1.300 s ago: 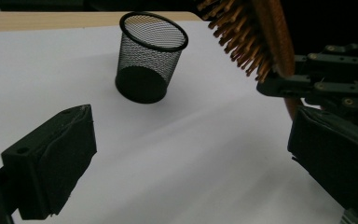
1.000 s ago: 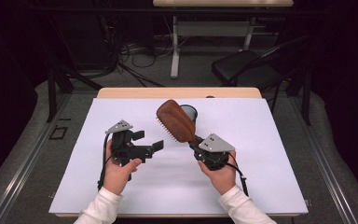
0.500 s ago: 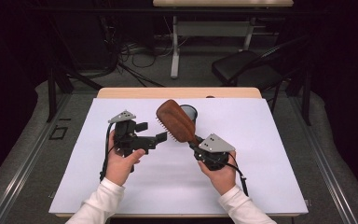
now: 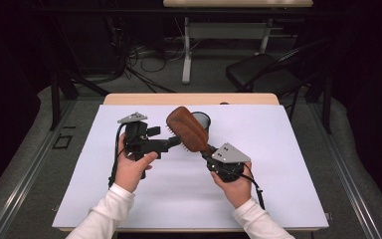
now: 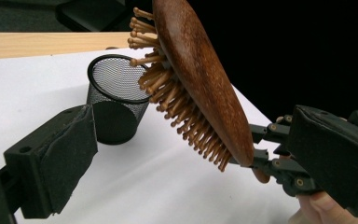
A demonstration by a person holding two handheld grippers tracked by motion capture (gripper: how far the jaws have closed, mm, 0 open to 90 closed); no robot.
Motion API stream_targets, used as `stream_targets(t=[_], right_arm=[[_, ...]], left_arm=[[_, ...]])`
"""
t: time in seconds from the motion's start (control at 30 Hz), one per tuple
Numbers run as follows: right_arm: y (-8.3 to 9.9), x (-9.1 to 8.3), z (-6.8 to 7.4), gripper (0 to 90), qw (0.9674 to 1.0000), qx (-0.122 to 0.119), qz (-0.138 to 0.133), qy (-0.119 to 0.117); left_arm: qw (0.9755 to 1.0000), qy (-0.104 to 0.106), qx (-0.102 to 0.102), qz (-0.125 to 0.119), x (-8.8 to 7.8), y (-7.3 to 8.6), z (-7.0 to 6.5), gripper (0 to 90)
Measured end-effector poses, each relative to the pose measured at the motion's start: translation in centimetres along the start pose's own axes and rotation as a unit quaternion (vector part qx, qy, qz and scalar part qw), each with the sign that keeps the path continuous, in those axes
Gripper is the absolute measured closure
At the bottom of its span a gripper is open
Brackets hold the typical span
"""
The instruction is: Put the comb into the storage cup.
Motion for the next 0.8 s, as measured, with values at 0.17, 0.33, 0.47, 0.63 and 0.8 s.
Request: stream_targets(t=[0.17,0.33,0.47,0.63,0.8], right_arm=[[0.0,0.0,0.1,72.5,1.0000,0.001,0.000,0.000],[0.0,0.0,0.2,72.5,1.0000,0.000,-0.001,-0.002],[-0.1,0.0,0.2,72.6,1.0000,-0.001,-0.002,-0.003],[-0.1,0.1,0.3,72.5,1.0000,-0.001,-0.004,-0.005],[-0.1,0.1,0.4,72.5,1.0000,-0.003,-0.005,-0.005]], left_arm=[[1.0000,0.000,-0.006,0.007,0.5,-0.4,-0.2,2.5],[0.9999,0.004,-0.011,0.012,1.0,-0.6,-0.4,2.7],[0.9997,0.008,-0.018,0.016,1.4,-0.6,-0.4,3.3],[0.9994,0.014,-0.027,0.019,1.8,-0.6,-0.4,3.9],[0.9992,0.018,-0.028,0.020,2.0,-0.7,-0.6,4.5]])
Point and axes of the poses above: each handheld gripper's, and its own axes: x roughly forward along the jaws, y roughly out of its underside, z roughly to its left, the point moved 3 cm from there along x, roughly forward along the jaws, and after that the axes turned 13 degrees about -y, right-handed, at the moved point
